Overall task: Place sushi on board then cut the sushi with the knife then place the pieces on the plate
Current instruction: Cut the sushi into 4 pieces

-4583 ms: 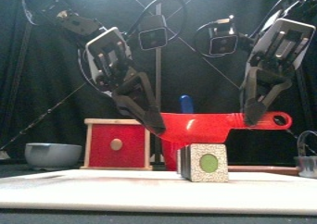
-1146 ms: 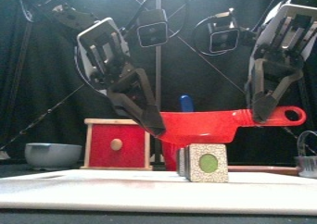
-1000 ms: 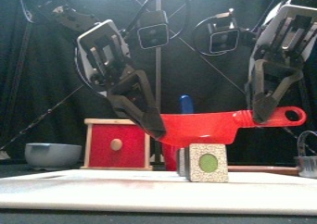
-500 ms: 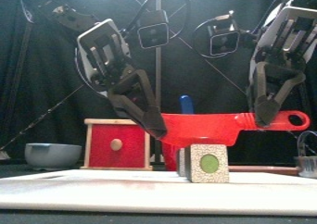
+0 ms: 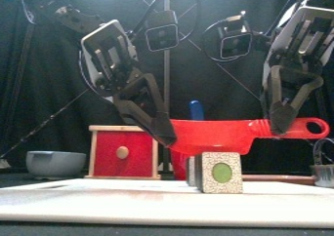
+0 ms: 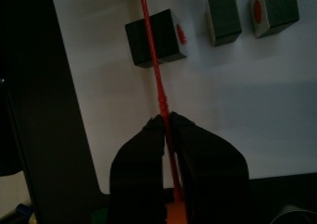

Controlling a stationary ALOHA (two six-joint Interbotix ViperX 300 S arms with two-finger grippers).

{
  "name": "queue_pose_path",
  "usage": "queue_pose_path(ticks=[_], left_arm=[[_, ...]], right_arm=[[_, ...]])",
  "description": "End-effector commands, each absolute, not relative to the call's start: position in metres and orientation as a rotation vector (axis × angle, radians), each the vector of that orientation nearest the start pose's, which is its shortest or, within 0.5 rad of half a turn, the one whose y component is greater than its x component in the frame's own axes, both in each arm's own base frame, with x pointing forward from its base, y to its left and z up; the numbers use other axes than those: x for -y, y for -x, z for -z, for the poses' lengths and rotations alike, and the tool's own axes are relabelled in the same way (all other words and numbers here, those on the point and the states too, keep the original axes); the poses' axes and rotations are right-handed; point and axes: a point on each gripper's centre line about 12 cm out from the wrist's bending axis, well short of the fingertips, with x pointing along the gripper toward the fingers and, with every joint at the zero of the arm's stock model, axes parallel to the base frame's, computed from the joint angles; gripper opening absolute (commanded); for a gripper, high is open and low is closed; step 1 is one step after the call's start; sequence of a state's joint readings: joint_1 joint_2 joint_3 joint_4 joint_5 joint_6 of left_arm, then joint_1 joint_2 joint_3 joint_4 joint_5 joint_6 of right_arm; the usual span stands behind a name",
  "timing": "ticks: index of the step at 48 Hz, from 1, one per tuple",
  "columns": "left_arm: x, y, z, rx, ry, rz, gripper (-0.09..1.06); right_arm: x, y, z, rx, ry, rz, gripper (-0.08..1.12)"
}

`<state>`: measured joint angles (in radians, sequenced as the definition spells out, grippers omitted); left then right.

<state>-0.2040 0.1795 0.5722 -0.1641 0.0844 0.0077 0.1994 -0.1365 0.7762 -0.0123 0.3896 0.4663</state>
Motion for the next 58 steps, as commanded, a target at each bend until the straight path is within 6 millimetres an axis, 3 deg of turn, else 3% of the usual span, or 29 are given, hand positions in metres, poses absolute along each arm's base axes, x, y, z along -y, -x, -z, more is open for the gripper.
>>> queue_pose_path(ticks=[1, 19, 47, 58], left_arm=[[0.086, -0.401, -0.117, -0.863, 0.066, 0.143, 0.41], [0.086, -0.399, -0.113, -0.893, 0.072, 0.139, 0.41], [0.089, -0.398, -0.102, -0.923, 0.1, 0.131, 0.41], [0.098, -0.397, -0.104, -0.919, 0.123, 0.139, 0.41]], right_arm=[[-0.06, -0.318, -0.151, -1.045, -0.304, 0.068, 0.26], [-0.059, -0.319, -0.149, -1.047, -0.284, 0.069, 0.26], [-0.073, -0.321, -0.129, -1.117, -0.324, 0.066, 0.26], [-0.085, -0.322, -0.131, -1.118, -0.337, 0.045, 0.26]])
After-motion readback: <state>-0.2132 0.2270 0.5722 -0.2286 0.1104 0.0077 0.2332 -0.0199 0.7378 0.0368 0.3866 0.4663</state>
